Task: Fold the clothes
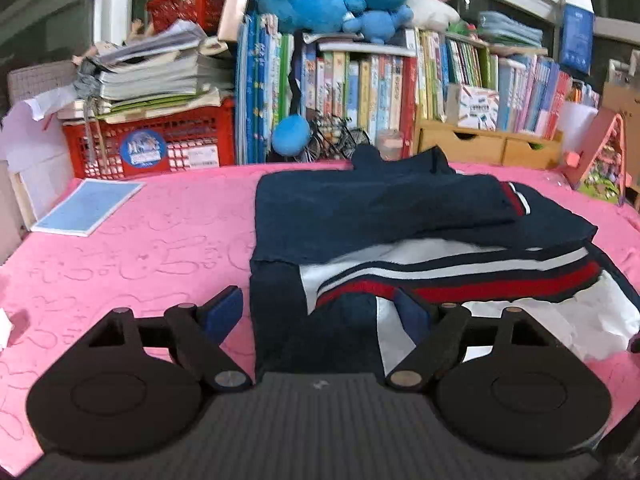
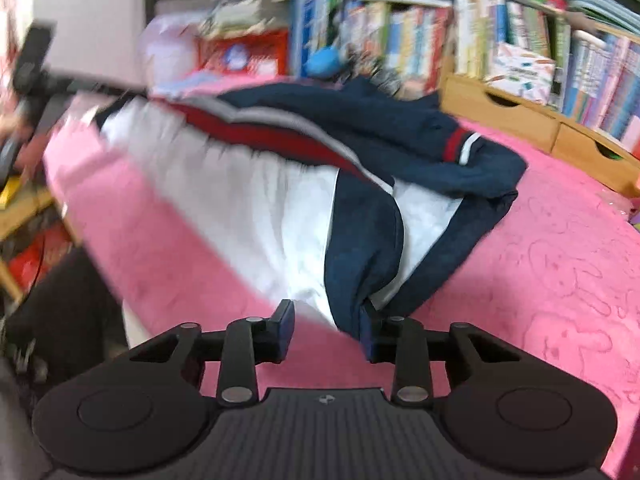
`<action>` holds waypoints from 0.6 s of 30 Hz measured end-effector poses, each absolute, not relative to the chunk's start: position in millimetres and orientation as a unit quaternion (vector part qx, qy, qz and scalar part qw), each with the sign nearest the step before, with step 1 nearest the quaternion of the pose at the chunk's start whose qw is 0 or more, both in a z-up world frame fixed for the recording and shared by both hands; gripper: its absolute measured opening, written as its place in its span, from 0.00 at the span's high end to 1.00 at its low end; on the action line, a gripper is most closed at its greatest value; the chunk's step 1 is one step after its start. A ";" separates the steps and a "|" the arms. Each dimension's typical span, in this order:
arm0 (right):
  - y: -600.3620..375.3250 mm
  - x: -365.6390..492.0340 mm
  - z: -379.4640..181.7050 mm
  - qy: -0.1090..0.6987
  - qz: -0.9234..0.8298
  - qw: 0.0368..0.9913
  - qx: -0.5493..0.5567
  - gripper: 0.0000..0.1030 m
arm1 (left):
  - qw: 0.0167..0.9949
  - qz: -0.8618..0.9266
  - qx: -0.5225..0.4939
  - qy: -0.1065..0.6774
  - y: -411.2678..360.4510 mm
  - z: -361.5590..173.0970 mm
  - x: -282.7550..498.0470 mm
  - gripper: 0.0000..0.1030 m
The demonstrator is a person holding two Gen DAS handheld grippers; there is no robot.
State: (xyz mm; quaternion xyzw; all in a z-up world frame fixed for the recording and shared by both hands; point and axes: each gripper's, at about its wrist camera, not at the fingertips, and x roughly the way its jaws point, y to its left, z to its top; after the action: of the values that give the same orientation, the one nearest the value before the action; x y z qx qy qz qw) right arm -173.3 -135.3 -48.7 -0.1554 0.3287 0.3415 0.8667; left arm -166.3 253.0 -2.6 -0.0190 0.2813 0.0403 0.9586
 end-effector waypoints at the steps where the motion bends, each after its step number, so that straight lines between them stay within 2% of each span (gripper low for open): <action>1: -138.7 -175.5 -46.2 0.331 0.341 0.866 -0.157 0.59 | 0.956 0.028 -0.019 0.290 251.6 -5.0 -166.5 0.19; 3: -146.9 -173.7 -36.3 0.326 0.339 0.871 -0.139 0.52 | 0.951 -0.007 -0.023 0.309 248.6 -10.8 -167.8 0.11; 5: -157.0 -168.9 -23.0 0.309 0.335 0.883 -0.109 0.34 | 0.944 -0.046 -0.029 0.325 247.7 -15.8 -170.0 0.08; 6: -160.5 -164.4 -16.7 0.300 0.331 0.889 -0.097 0.33 | 0.943 -0.052 -0.027 0.329 247.3 -17.7 -171.4 0.06; 9: -162.2 -145.7 -5.3 0.277 0.310 0.907 -0.074 0.32 | 0.942 -0.046 -0.022 0.332 248.0 -22.3 -175.0 0.00; 11: -157.3 -129.5 -6.5 0.273 0.299 0.912 -0.061 0.32 | 0.941 -0.033 -0.028 0.335 251.2 -25.9 -172.7 0.00; 15: -135.4 -97.2 -32.4 0.316 0.303 0.898 -0.032 0.33 | 0.937 0.004 -0.031 0.347 259.5 -29.8 -166.7 0.00; 18: -122.7 -95.3 -52.0 0.338 0.309 0.888 -0.036 0.40 | 0.941 0.031 -0.014 0.338 264.4 -25.9 -170.8 0.00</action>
State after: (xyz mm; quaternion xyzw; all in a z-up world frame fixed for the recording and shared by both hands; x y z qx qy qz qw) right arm -95.3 -122.7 -52.0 -0.0357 0.3379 0.3087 0.8884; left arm -170.8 264.4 -25.9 -0.0135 0.3381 0.0314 0.9405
